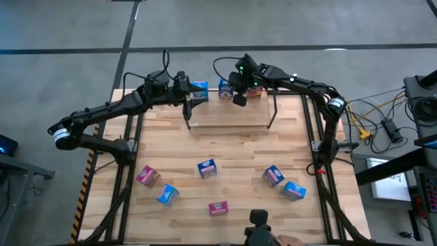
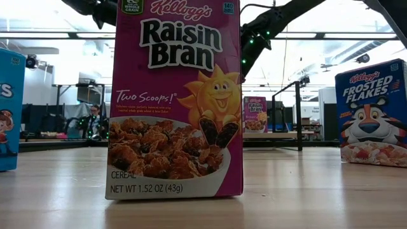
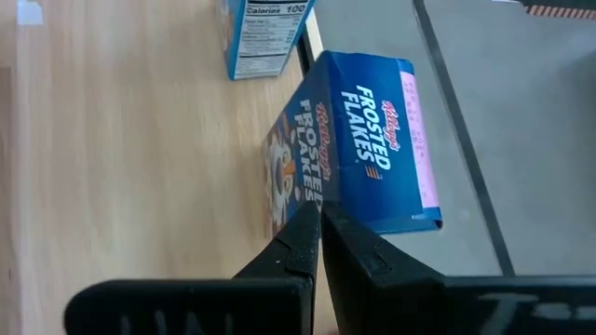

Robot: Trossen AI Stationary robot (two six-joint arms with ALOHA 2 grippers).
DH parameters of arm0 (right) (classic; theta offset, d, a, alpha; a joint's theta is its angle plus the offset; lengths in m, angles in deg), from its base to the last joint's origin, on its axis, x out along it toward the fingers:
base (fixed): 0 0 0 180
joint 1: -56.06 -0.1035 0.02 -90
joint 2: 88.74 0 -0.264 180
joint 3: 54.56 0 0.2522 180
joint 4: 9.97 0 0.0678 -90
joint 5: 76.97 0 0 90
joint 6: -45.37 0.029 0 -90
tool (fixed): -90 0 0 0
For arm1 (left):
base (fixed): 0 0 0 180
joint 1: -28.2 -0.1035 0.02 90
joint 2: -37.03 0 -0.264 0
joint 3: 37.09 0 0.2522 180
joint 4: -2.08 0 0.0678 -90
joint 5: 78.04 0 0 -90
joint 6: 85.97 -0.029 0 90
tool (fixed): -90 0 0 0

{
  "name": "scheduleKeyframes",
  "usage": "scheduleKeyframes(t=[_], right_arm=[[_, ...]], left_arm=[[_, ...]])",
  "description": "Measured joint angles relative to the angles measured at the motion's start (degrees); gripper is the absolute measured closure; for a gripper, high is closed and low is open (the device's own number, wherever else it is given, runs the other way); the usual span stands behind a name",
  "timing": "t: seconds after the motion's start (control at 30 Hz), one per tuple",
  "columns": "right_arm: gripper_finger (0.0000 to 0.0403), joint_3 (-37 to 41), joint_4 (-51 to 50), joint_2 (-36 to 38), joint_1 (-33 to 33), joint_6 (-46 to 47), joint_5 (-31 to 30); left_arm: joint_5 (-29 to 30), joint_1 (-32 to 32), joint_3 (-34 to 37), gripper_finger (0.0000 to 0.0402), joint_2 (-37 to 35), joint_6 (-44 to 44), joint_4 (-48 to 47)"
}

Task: Stack cereal on shelf
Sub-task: Put the top dark blue cereal box on the shelf Adjust the dark blue cereal box, then adjust the blue cereal box on the shelf

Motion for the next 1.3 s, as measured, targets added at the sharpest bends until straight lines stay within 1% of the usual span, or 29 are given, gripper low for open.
scheduleKeyframes(t=[0.3,0.6,0.7,0.83,0.9,1.0,1.13,1.2,1.3], right_arm=[[0.0394,0.0,0.0,0.0,0.0,-0.5,-1.3],[0.0394,0.0,-0.1,0.0,-0.1,-0.3,-0.9],[0.0394,0.0,-2.2,0.5,-0.5,0.6,1.5],[0.0394,0.1,-6.8,2.5,-0.7,2.2,8.0],[0.0394,1.1,-7.4,3.7,-1.0,3.2,10.7],[0.0394,3.2,-7.6,5.8,-1.7,4.2,12.2],[0.0394,7.3,-6.8,9.6,-4.4,5.4,12.6],[0.0394,10.2,-5.7,11.7,-6.0,6.2,12.7],[0.0394,14.8,-1.9,15.1,-8.6,7.4,12.7]], left_arm=[[-0.2,0.0,0.0,0.0213,0.0,0.0,0.0],[-0.2,0.0,0.0,0.0213,0.0,0.0,0.0],[-0.2,0.0,0.0,0.0213,0.0,0.2,0.0],[-0.1,0.6,0.0,0.0213,0.0,1.7,-1.2],[-0.1,1.5,0.0,0.0213,0.0,2.1,-2.2],[-0.1,3.9,0.0,0.0213,0.0,3.3,-2.6],[0.1,7.6,0.0,0.0213,0.0,4.7,-4.4],[2.3,9.7,0.0,0.0213,0.0,5.8,-6.0],[11.3,13.0,0.0,0.0213,0.0,7.5,-9.8]])
